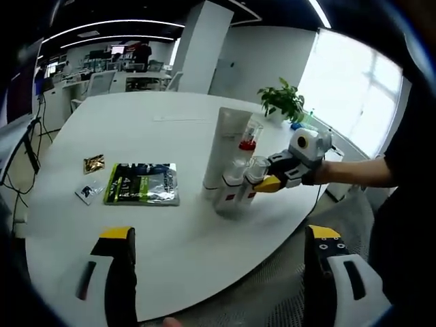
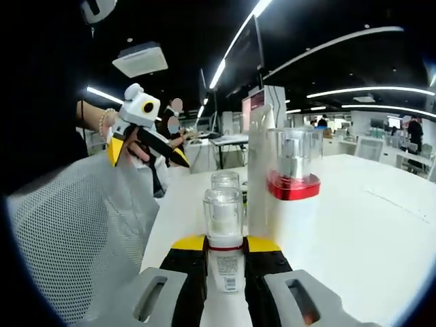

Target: Arrange the skincare products in the storage area until every visible bottle or jar stands upright without overlapping.

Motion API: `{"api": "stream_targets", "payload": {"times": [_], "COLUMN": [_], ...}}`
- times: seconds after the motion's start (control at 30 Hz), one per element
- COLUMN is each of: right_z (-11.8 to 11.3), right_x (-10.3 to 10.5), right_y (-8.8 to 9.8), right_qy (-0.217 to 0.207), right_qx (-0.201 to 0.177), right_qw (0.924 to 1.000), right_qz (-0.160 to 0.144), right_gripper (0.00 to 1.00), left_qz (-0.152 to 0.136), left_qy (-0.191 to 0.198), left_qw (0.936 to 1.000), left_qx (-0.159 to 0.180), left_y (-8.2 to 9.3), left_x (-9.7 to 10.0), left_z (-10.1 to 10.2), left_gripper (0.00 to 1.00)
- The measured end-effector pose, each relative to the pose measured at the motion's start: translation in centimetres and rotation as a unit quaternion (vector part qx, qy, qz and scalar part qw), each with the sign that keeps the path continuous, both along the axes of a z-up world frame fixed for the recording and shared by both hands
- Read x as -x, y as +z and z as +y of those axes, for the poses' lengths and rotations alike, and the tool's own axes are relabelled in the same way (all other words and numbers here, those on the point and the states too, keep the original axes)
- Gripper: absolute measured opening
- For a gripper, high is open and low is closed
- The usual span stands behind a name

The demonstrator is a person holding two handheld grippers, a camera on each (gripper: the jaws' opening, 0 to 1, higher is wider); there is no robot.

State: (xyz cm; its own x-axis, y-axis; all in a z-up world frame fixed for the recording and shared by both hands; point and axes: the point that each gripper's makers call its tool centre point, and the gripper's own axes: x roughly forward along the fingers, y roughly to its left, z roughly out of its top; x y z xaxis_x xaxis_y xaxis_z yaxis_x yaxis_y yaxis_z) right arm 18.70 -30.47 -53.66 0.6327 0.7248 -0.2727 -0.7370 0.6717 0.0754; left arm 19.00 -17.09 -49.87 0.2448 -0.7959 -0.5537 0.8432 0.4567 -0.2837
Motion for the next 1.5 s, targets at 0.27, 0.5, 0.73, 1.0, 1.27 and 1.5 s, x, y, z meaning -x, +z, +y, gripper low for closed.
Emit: {"api": "stream_targets", "payload": {"times": [0.27,0.5,0.73,1.0,1.27,1.5], "right_z": [0.0,-0.2,-1.2,-1.0,-1.5,-1.6], "right_x": [0.3,0.6,1.8,1.7,1.0,0.5], "right_y": [-0.2,-1.0,-3.1,-5.0,-5.9,-6.0], "right_qy": [0.009,0.007,-0.021,-0.059,-0.062,-0.046], "right_qx": [0.011,0.027,0.039,0.051,0.061,0.071], "right_qw": [0.9999,0.9992,0.9962,0.9919,0.9908,0.9910], "right_qz": [0.009,0.030,0.075,0.100,0.104,0.103], "right_gripper": [0.11,0.12,0.16,0.14,0.11,0.11], "left_qz": [-0.003,-0.004,-0.006,-0.003,-0.002,-0.002], "left_qy": [-0.003,-0.003,-0.002,-0.007,-0.006,-0.009], "left_qw": [1.0000,1.0000,1.0000,0.9999,0.9999,0.9999], "left_qx": [0.000,0.002,0.005,0.008,0.010,0.006], "left_y": [0.1,0.1,0.2,0.1,0.1,-0.1], "left_x": [0.3,0.2,0.0,0.2,0.2,0.3], "left_z": [-0.1,-0.1,-0.1,-0.4,-0.4,-0.5], "left_gripper": [0.96,0.96,0.96,0.95,0.95,0.95]}}
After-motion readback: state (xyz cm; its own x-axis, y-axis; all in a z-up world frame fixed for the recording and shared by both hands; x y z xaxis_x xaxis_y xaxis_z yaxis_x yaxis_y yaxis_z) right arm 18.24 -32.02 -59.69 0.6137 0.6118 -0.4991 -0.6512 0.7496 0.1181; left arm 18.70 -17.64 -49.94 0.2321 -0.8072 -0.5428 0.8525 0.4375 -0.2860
